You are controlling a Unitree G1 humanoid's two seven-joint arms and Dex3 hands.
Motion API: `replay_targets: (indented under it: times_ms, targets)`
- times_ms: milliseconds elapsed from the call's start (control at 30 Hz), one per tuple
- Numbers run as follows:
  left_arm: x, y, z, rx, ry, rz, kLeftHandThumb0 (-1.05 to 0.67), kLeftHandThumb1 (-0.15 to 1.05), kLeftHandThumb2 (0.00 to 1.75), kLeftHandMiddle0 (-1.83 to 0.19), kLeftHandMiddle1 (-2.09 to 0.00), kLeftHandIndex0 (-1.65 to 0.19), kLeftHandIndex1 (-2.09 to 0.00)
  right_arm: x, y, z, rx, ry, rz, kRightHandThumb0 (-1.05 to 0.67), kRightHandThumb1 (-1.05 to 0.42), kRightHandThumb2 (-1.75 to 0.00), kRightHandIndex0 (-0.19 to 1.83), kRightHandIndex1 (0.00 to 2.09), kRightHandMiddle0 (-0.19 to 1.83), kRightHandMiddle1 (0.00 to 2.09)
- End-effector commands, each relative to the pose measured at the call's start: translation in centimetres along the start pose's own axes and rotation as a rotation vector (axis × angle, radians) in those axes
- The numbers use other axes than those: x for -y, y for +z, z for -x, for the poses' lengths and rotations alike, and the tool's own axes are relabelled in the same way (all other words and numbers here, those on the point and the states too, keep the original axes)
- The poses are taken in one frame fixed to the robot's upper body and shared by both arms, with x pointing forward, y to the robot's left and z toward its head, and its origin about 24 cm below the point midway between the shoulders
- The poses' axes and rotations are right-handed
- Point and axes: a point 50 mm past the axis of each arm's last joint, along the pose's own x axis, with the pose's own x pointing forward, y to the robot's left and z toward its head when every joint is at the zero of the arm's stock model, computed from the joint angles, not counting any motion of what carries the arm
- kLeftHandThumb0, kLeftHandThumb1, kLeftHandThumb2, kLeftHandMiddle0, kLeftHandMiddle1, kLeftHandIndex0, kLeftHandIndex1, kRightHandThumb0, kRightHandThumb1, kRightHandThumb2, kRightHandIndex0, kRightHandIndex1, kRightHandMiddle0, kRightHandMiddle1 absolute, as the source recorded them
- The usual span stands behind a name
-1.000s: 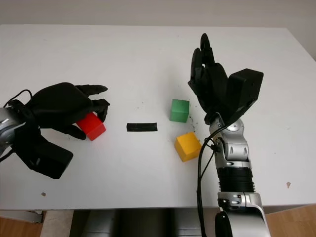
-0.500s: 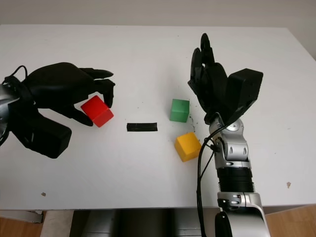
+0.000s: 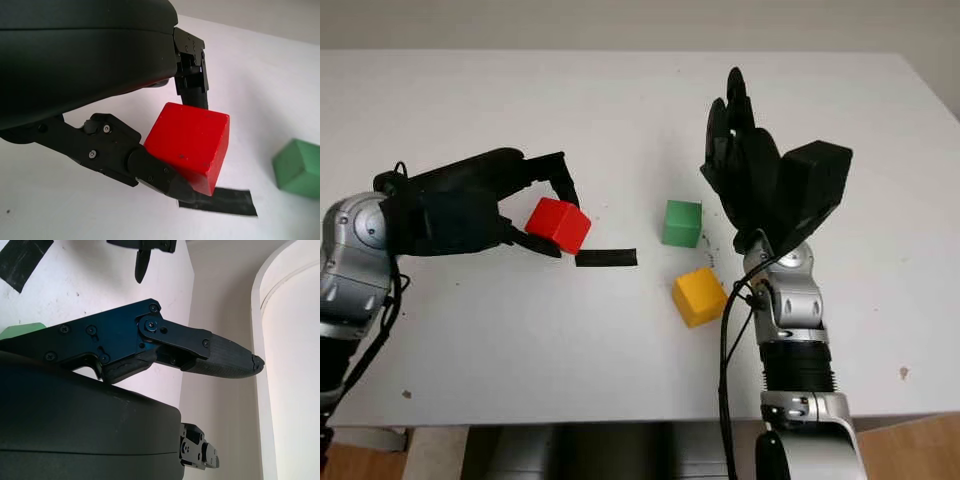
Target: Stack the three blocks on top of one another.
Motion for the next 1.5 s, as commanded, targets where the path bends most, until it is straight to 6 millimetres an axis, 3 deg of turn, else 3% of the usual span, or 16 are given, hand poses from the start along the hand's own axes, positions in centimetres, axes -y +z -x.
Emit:
replay_targets:
  times_ms: [0,333,700,767,867,1000,1133,1200,1333,1433,1467]
  targets:
    - [0.1,1.0,0.0,0.011,0.02,-0.004,-0.28,1.03,0.07,-0.2,-0.06,-0.13,-1.92,-0.3,0.2,0.0,0.015,0.002,-0.004,-0.75,-1.05,-0.72,-0.19,0.0,-0.19,0.0]
    - [1.2,2.2,-0.5,0.037,0.044,-0.235,-0.27,1.03,0.06,-0.29,-0.08,-0.21,-1.87,-0.9,0.1,-0.2,0.023,0.012,-0.021,-0.74,-1.05,-0.73,-0.19,0.0,-0.19,0.0]
    - [2.2,2.9,-1.4,0.026,-0.073,-0.258,-0.3,1.04,0.06,-0.36,-0.08,-0.25,-1.72,-1.3,-0.1,-0.2,0.023,0.015,-0.032,-0.74,-1.05,-0.72,-0.19,0.0,-0.19,0.0]
    - [2.2,3.1,-1.7,0.024,-0.087,-0.254,-0.32,1.03,0.05,-0.43,-0.17,-0.34,-1.67,-1.4,-0.1,-0.2,0.023,0.014,-0.041,-0.73,-1.05,-0.72,-0.19,0.0,-0.19,0.0]
    - [2.3,3.5,-2.0,0.027,-0.109,-0.263,-0.34,1.04,0.06,-0.23,-0.58,-0.38,-1.63,-1.4,-0.1,-0.2,0.027,0.015,-0.045,-0.74,-1.05,-0.71,-0.19,0.0,-0.19,0.0]
    - [2.5,3.9,-2.4,0.036,-0.118,-0.28,-0.33,1.04,0.06,-0.13,-0.8,-0.36,-1.77,-1.4,-0.2,-0.1,0.029,0.013,-0.044,-0.74,-1.05,-0.71,-0.19,0.0,-0.19,0.0]
    - [2.8,4.1,-3.1,0.04,-0.12,-0.274,-0.32,1.04,0.06,-0.14,-0.73,-0.3,-1.85,-1.2,-0.2,0.0,0.03,0.002,-0.046,-0.74,-1.05,-0.7,-0.19,0.0,-0.19,0.0]
    - [2.8,4.2,-3.4,0.033,-0.125,-0.272,-0.34,1.03,0.05,-0.17,-0.63,-0.33,-1.63,-1.1,-0.2,0.1,0.027,-0.001,-0.051,-0.74,-1.05,-0.7,-0.19,0.0,-0.19,0.0]
    - [2.8,4.6,-4.2,0.023,-0.136,-0.241,-0.34,1.01,0.05,-0.21,-0.53,-0.38,-1.45,-1.0,-0.3,0.2,0.024,0.003,-0.048,-0.74,-1.05,-0.7,-0.19,0.0,-0.19,0.0]
    - [2.7,4.7,-4.5,0.03,-0.127,-0.225,-0.34,1.0,0.05,-0.17,-0.75,-0.39,-1.47,-1.0,-0.3,0.2,0.027,0.002,-0.042,-0.73,-1.05,-0.7,-0.19,0.0,-0.19,0.0]
    - [2.7,4.6,-4.6,0.032,-0.124,-0.22,-0.34,1.0,0.05,-0.09,-1.01,-0.38,-1.54,-1.0,-0.3,0.2,0.027,0.0,-0.041,-0.73,-1.05,-0.7,-0.19,0.0,-0.19,0.0]
